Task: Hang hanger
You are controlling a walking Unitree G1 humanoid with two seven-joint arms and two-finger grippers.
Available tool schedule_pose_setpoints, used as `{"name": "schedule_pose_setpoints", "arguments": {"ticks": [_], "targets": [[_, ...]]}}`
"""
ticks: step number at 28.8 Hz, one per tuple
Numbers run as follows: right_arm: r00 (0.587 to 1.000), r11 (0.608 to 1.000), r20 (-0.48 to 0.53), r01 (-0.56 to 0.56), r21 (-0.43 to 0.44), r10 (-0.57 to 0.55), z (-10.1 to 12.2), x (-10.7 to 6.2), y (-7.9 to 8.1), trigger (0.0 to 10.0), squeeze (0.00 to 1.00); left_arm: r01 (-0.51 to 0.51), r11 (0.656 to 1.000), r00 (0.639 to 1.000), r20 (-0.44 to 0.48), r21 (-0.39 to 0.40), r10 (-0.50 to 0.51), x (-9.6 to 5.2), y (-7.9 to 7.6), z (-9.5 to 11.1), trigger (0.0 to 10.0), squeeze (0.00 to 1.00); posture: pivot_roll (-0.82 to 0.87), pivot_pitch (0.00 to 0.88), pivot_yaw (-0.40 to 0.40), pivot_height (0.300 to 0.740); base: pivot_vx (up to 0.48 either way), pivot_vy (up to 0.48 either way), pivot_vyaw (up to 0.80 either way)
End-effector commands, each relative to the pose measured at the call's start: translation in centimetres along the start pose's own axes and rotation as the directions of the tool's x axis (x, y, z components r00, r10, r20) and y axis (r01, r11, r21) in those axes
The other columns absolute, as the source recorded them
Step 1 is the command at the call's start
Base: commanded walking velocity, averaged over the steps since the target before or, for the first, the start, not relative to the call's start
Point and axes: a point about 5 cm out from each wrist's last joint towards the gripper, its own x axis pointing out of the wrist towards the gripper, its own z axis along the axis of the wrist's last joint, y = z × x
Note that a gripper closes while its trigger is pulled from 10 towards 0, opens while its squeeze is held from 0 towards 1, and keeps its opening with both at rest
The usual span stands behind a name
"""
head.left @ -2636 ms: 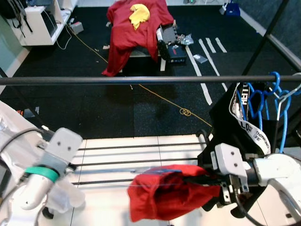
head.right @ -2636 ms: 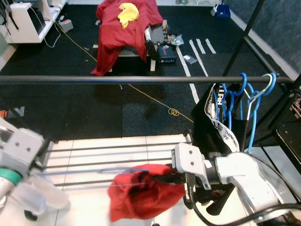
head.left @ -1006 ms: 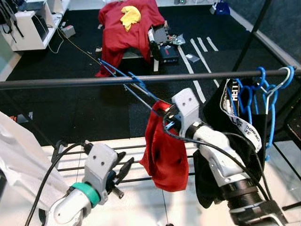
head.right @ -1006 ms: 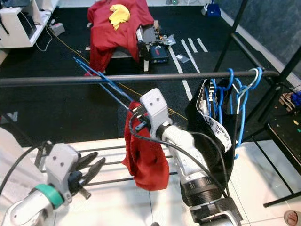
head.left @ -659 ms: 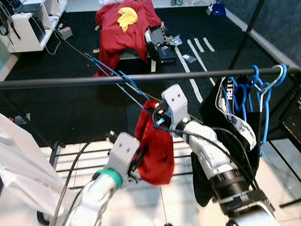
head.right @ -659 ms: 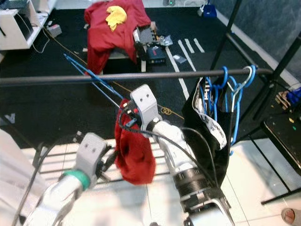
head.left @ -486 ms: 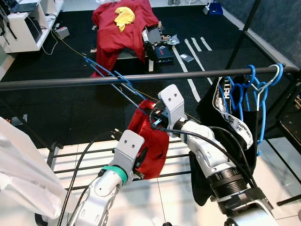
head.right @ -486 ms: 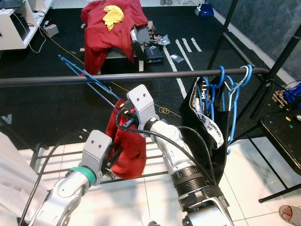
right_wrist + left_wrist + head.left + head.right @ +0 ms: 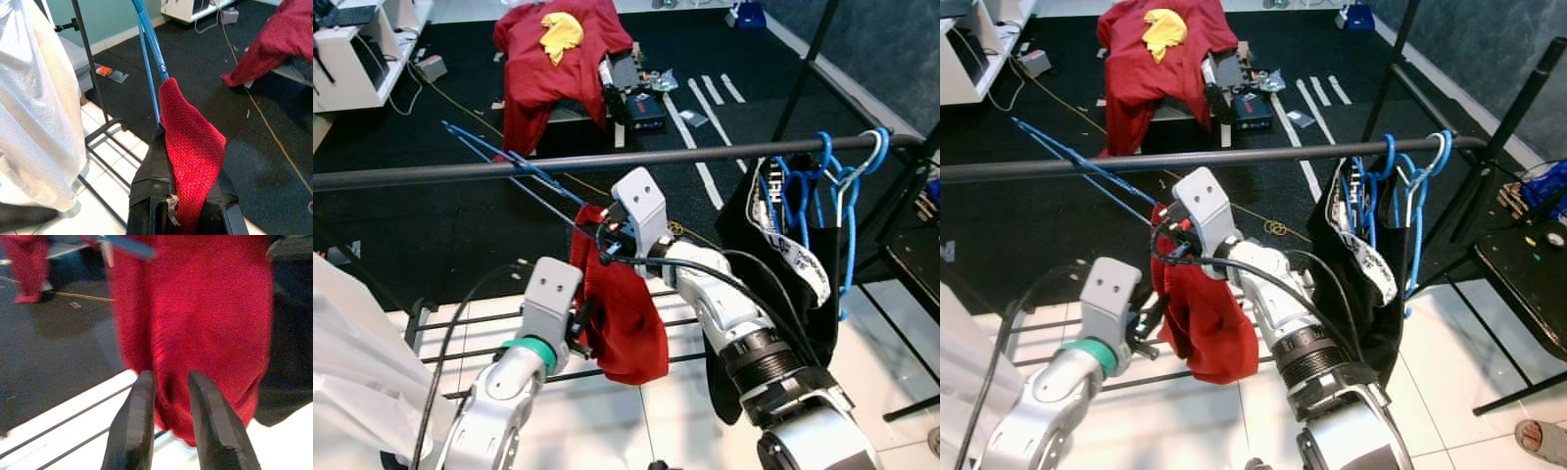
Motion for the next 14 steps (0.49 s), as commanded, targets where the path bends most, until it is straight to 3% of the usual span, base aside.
{"name": "schedule_pose_setpoints", "arguments": {"ticks": [1, 5, 8, 14], "targets": [[0.998, 0.998, 0.060, -0.030, -0.055, 0.033, 1.6, 0.7, 0.4, 10.0, 0.00, -0.070, 0.995, 0.997, -0.014, 0.066, 0.071, -1.0, 1.5, -0.3, 10.0, 0.00, -0.06, 0.136, 0.038, 0.740, 0.000, 0.000, 0.00], [0.995, 0.996, 0.071, -0.057, -0.075, 0.063, 2.1, 1.2, 0.6, 10.0, 0.00, -0.092, 0.993, 0.994, -0.053, 0.079, 0.096, -2.7, 2.8, -1.2, 10.0, 0.00, -0.04, 0.130, 0.031, 0.740, 0.000, 0.000, 0.00], [0.991, 0.996, 0.101, -0.087, -0.024, 0.089, 2.4, 1.7, 1.1, 10.0, 0.00, -0.135, 0.990, 0.987, -0.088, 0.031, 0.137, -3.9, 3.3, -2.4, 10.0, 0.00, -0.02, 0.126, 0.022, 0.740, 0.000, 0.000, 0.00], [0.986, 0.993, 0.120, -0.120, 0.006, 0.118, 2.8, 2.9, 1.9, 10.0, 0.00, -0.151, 0.987, 0.985, -0.076, 0.060, 0.155, -3.9, 2.4, -2.3, 10.0, 0.00, 0.02, 0.122, -0.007, 0.740, 0.000, 0.000, 0.00]]}}
